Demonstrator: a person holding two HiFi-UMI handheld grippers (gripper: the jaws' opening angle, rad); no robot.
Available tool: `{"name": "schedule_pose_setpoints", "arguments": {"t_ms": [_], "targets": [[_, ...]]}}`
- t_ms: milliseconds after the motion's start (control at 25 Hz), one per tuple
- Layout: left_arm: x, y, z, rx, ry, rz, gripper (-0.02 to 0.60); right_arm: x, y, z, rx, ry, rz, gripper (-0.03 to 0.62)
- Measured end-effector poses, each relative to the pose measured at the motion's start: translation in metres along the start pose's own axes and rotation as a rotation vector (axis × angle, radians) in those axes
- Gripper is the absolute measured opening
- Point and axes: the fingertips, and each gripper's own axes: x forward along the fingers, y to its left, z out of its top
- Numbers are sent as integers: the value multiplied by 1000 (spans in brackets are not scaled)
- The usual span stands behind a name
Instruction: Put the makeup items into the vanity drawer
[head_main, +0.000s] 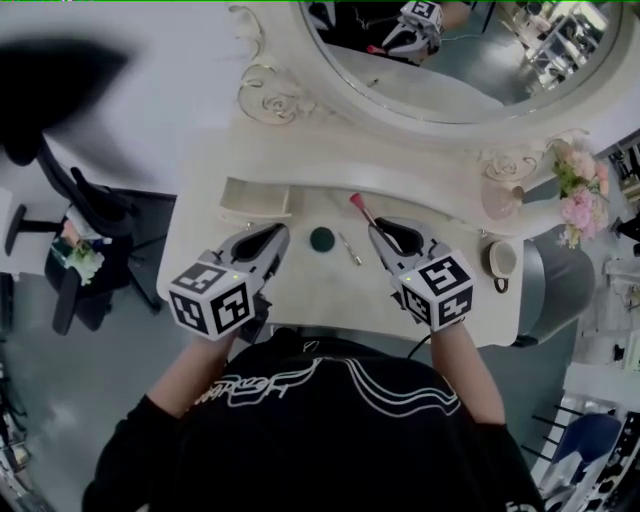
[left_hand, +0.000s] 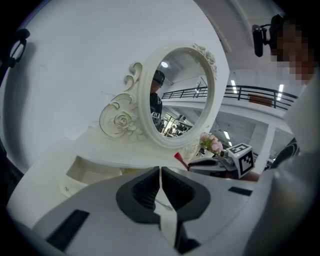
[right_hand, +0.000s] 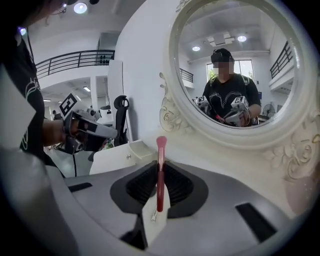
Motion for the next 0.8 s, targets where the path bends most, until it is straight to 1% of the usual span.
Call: {"name": "schedule_pose_setpoints", "arguments": {"t_ms": [360,800], "targets": [[-29,50,10,-17,21,7,32,55,42,34,-42,19,49,63],[-74,93,8,-41,4,32,32,109,98,48,-98,64,135,63]]}}
